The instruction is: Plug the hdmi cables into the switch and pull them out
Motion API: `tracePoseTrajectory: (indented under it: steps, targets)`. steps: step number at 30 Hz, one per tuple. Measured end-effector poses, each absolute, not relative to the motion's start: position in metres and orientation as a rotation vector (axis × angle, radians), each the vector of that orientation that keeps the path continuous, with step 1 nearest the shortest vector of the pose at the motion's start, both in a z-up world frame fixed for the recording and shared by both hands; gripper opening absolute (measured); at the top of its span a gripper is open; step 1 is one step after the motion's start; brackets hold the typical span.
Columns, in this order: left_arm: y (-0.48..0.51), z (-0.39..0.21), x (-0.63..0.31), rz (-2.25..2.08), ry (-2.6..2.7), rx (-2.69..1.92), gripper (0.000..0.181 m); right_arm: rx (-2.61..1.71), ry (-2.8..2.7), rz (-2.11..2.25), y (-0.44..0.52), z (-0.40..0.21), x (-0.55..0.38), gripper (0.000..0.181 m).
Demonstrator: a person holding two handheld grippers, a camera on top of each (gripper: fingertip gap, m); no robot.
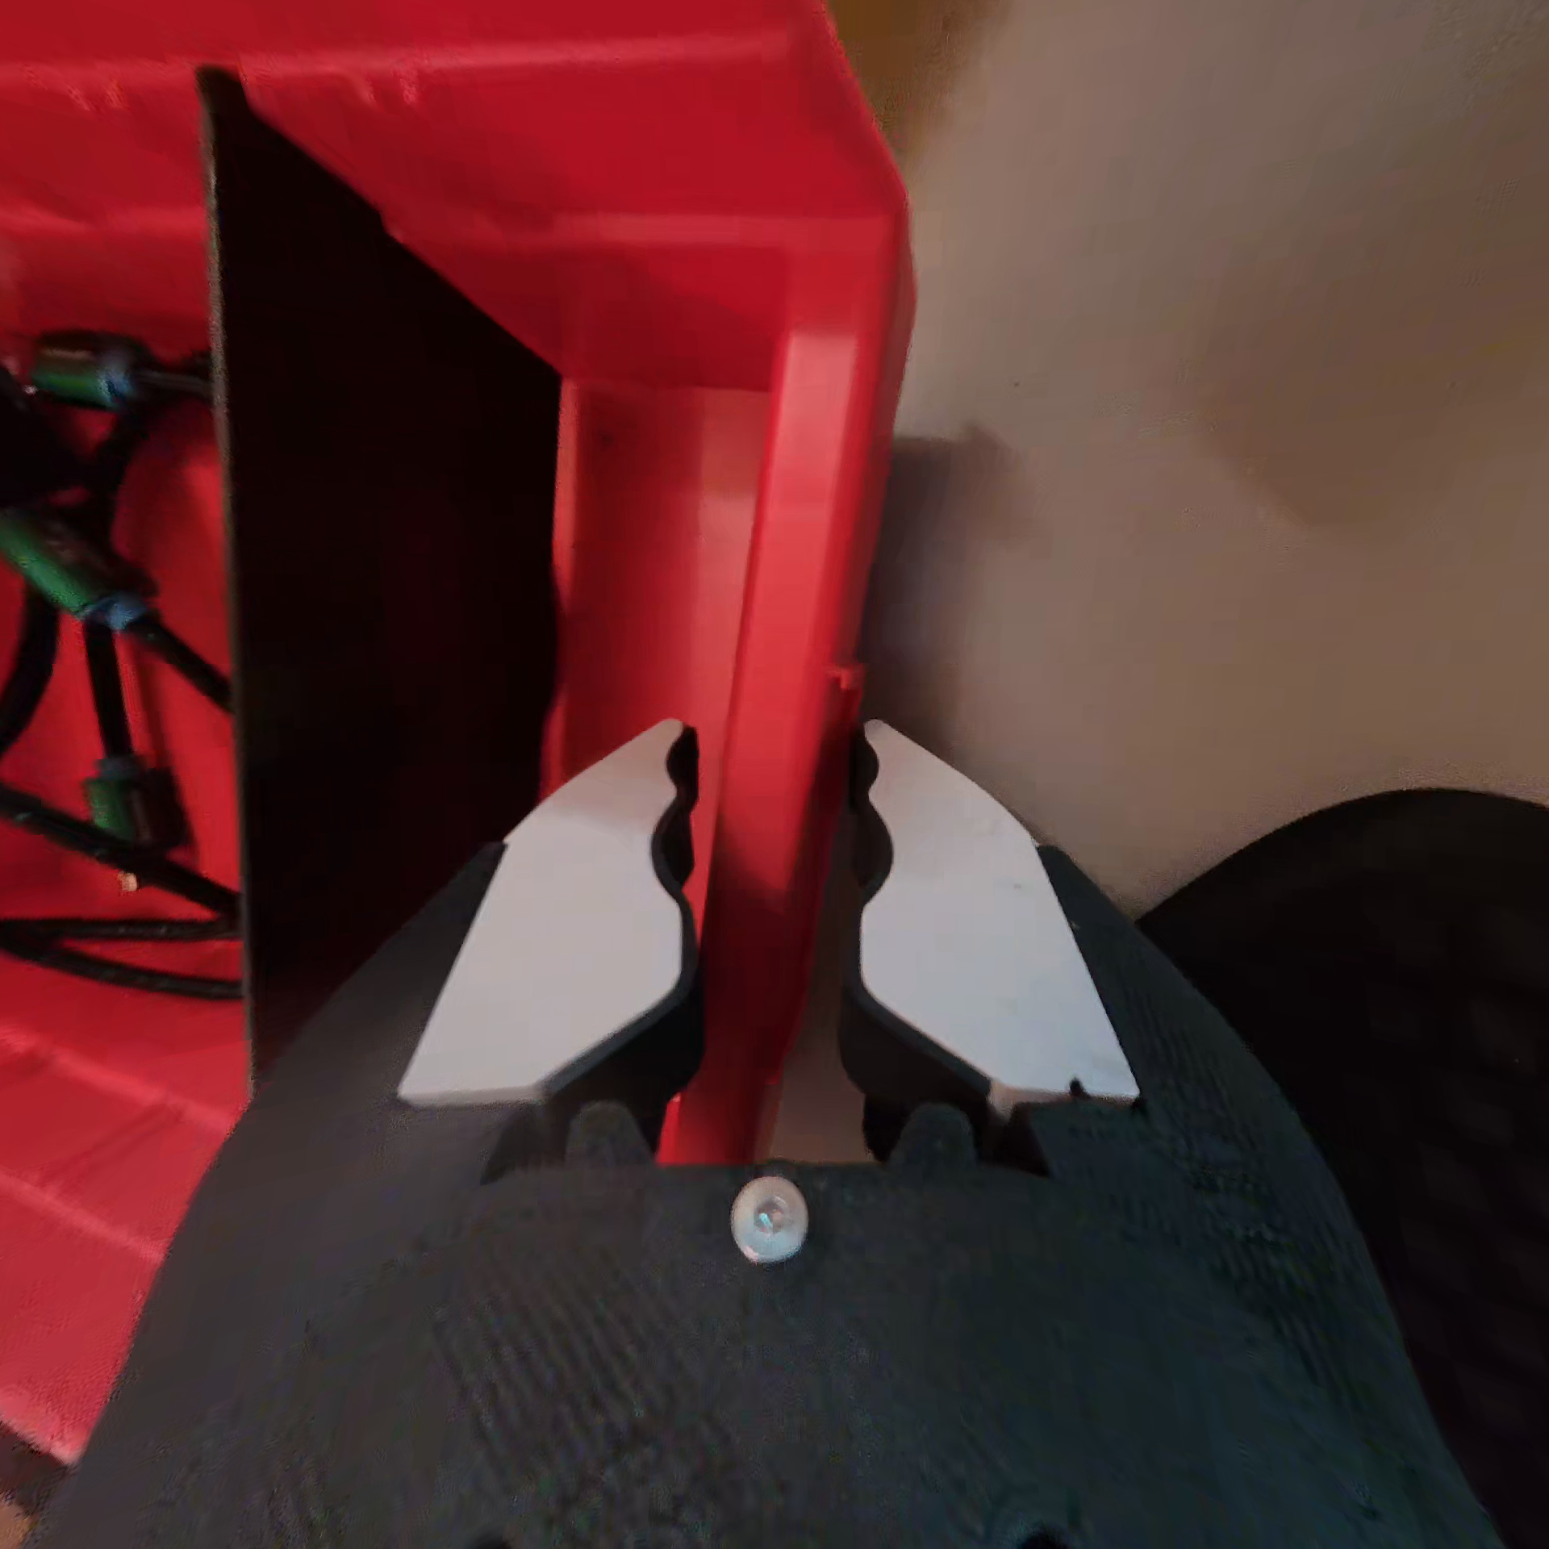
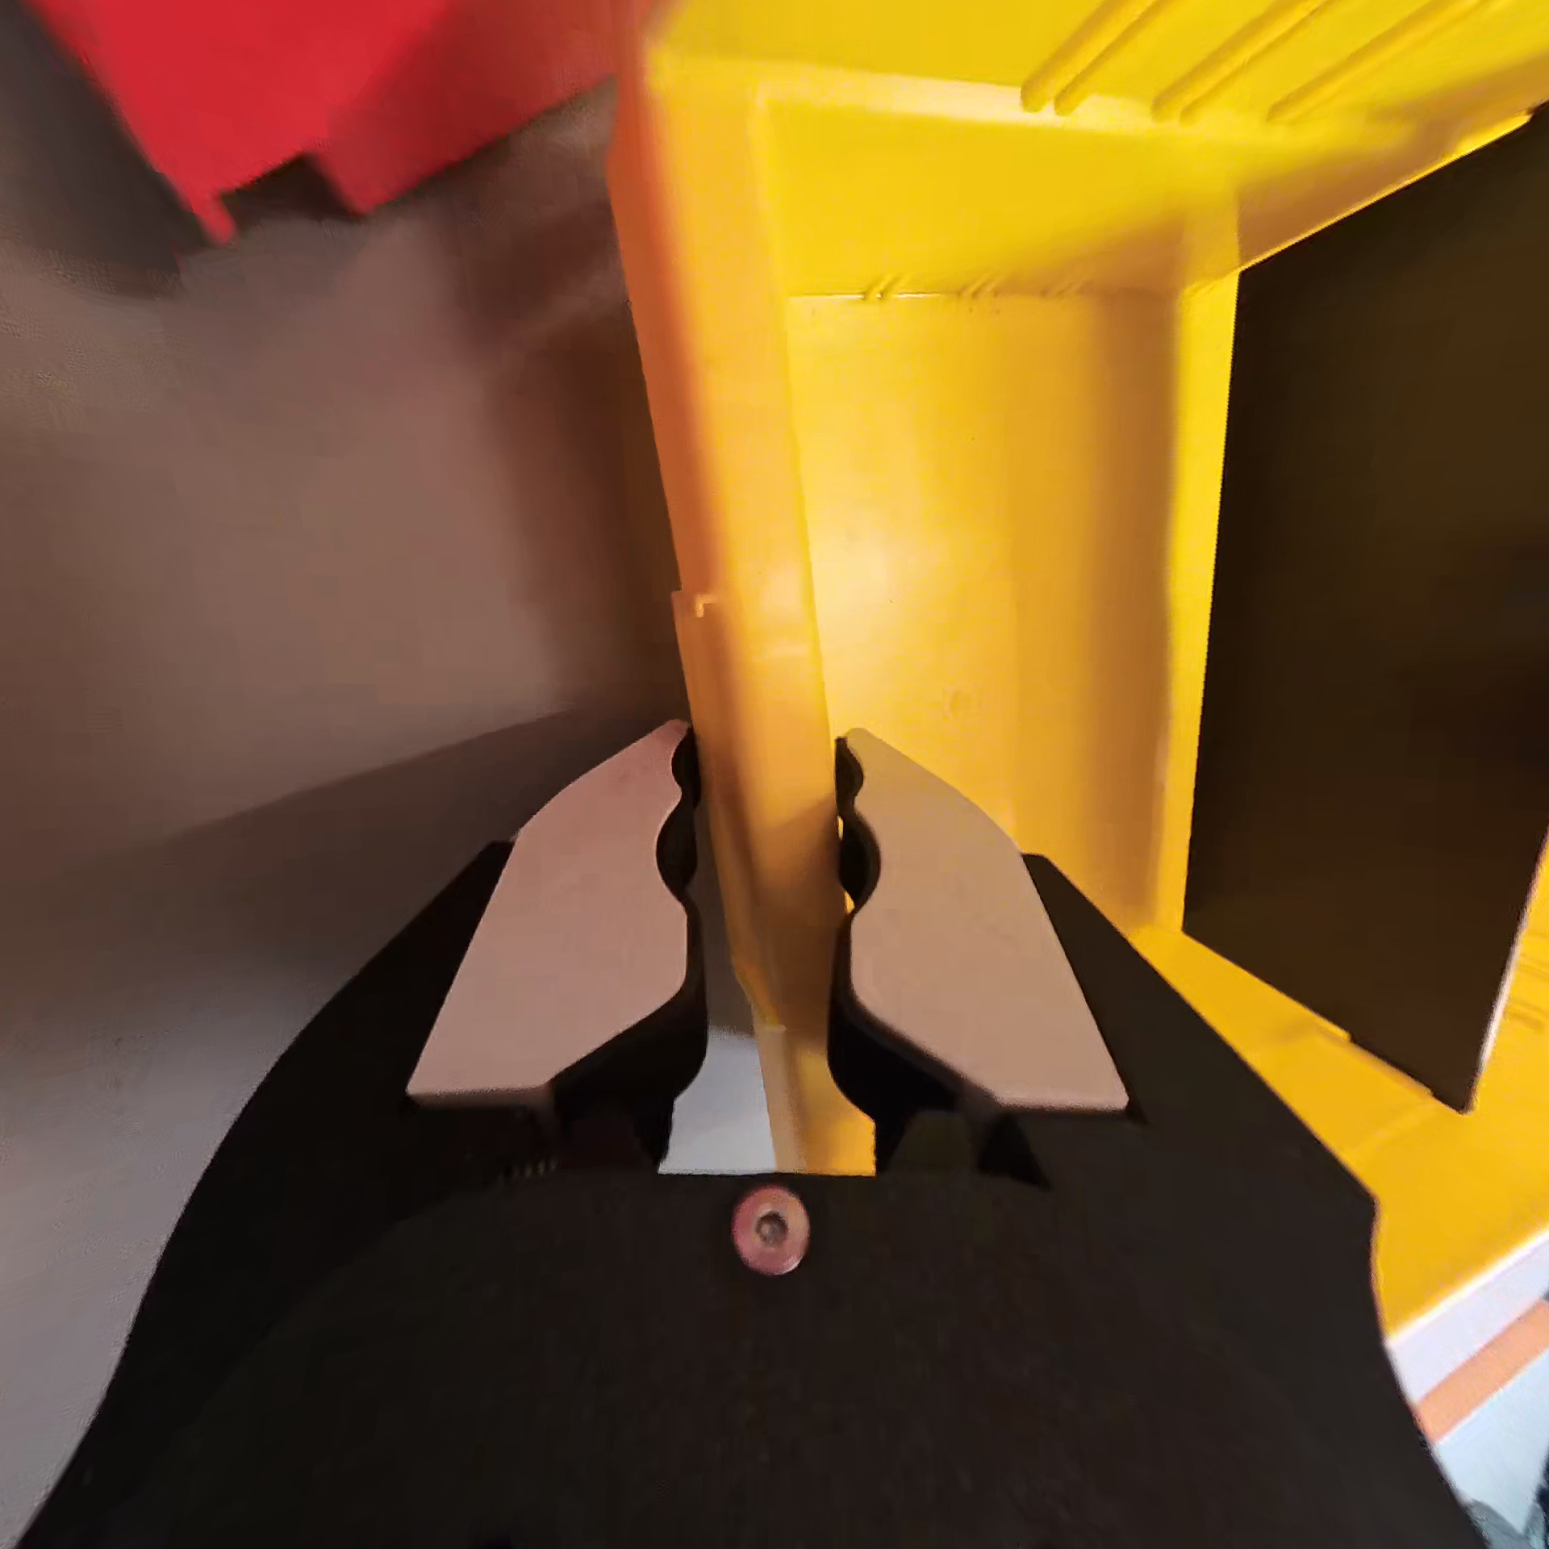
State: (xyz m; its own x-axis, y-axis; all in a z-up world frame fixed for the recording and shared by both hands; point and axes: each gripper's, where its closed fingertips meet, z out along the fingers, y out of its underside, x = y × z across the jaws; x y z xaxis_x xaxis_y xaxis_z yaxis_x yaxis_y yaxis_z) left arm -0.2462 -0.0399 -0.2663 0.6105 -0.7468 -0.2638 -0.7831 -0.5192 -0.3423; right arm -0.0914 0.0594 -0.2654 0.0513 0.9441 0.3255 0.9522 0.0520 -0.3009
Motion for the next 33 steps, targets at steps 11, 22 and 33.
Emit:
tracePoseTrajectory:
  steps: [11,22,33]
  targets:
    - [-0.027,-0.266,-0.241,0.119,1.162,-2.344,0.031,-1.974,-1.749,-0.097,0.043,-0.261,0.054,0.030]
    - [0.019,-0.267,-0.262,0.100,1.004,-2.359,0.033,-2.006,-1.709,-0.240,0.105,-0.265,0.143,0.028]
    - [0.074,-0.258,-0.283,0.148,0.889,-2.322,0.038,-1.957,-1.323,0.072,0.152,-0.201,0.114,0.041]
